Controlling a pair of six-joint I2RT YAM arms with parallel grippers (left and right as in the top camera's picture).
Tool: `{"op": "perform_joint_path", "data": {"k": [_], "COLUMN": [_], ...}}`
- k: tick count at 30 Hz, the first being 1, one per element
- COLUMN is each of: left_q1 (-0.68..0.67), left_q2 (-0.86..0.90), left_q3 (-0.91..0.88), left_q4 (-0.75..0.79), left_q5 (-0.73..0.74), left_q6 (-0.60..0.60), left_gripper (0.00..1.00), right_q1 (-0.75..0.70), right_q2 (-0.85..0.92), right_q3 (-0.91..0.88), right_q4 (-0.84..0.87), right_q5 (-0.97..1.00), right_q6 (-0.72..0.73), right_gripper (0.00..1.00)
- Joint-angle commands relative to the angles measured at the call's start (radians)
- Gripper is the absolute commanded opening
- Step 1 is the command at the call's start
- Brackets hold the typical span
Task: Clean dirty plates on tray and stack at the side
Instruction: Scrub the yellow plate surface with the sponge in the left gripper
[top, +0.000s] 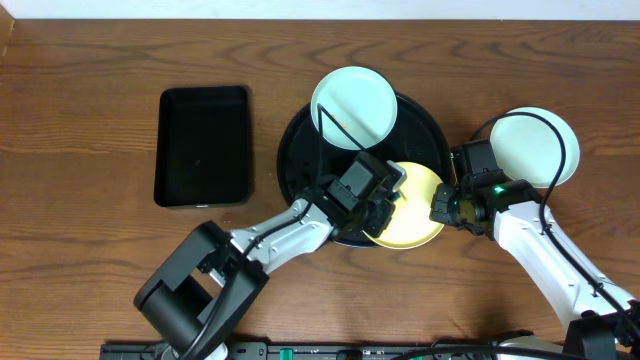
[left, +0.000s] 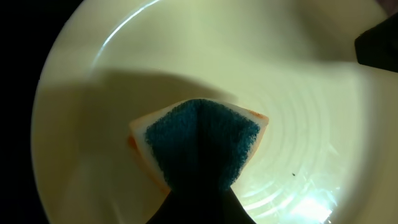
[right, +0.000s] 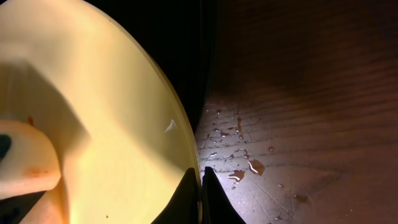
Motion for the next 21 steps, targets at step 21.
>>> {"op": "perform_joint_path", "data": {"k": [21], "left_q1": [-0.016], "left_q2": [0.062], "left_q3": [-0.010], "left_q4": [0.086], "left_q5": [-0.103], "left_q6": [0.017], "left_gripper": [0.08], "right_q1": [0.003], "right_q2": [0.001], "right_q3": [-0.007], "right_q4": [0.002], "right_q5": [0.013], "right_q6": [0.014], "right_gripper": [0.01]}}
